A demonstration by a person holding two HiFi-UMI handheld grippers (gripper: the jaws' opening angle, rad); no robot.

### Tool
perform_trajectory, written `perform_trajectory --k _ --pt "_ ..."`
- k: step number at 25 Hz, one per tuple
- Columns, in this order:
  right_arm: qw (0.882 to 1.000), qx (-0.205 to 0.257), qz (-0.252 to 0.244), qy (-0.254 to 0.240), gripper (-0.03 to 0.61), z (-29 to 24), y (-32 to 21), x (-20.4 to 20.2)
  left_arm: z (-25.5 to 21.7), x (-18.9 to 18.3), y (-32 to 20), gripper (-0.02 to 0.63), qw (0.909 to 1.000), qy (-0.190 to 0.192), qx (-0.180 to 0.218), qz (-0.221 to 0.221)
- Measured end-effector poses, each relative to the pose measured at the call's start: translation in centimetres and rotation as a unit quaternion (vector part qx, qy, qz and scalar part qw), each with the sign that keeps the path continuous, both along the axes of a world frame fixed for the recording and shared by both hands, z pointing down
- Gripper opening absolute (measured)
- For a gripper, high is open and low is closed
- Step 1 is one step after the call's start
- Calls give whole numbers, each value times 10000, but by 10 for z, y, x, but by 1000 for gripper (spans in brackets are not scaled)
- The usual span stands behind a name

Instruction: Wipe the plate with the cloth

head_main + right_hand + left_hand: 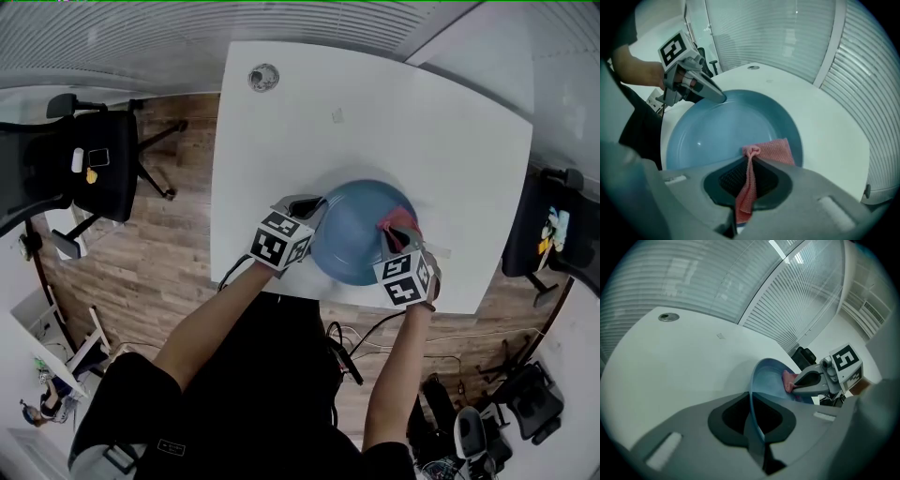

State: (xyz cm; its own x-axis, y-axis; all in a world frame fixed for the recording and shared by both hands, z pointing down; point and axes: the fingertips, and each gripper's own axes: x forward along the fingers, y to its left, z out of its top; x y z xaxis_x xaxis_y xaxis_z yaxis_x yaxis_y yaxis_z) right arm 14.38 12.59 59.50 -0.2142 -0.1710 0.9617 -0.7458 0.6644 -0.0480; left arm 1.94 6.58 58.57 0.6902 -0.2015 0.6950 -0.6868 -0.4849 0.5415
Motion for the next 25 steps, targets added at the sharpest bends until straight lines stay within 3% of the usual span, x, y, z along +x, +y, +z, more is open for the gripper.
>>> perform_trajectory --k 6,14,17,20,25 --pt "9989 443 84 158 16 0 -33 9 0 0 -1 15 10000 -7 9 -16" --pt "9902 1165 218 733 15 3 -50 12 1 1 -1 17 9999 -46 119 -79" --pt "9887 1319 396 599 15 -5 -48 7 1 -1 -2 33 9997 -42 174 -143" --pt "9849 1557 679 340 15 -21 -45 3 -1 -2 -2 117 9996 6 200 -176" --pt "9656 2268 1261 -139 15 -63 -39 1 -14 -6 -5 148 9991 16 330 -261"
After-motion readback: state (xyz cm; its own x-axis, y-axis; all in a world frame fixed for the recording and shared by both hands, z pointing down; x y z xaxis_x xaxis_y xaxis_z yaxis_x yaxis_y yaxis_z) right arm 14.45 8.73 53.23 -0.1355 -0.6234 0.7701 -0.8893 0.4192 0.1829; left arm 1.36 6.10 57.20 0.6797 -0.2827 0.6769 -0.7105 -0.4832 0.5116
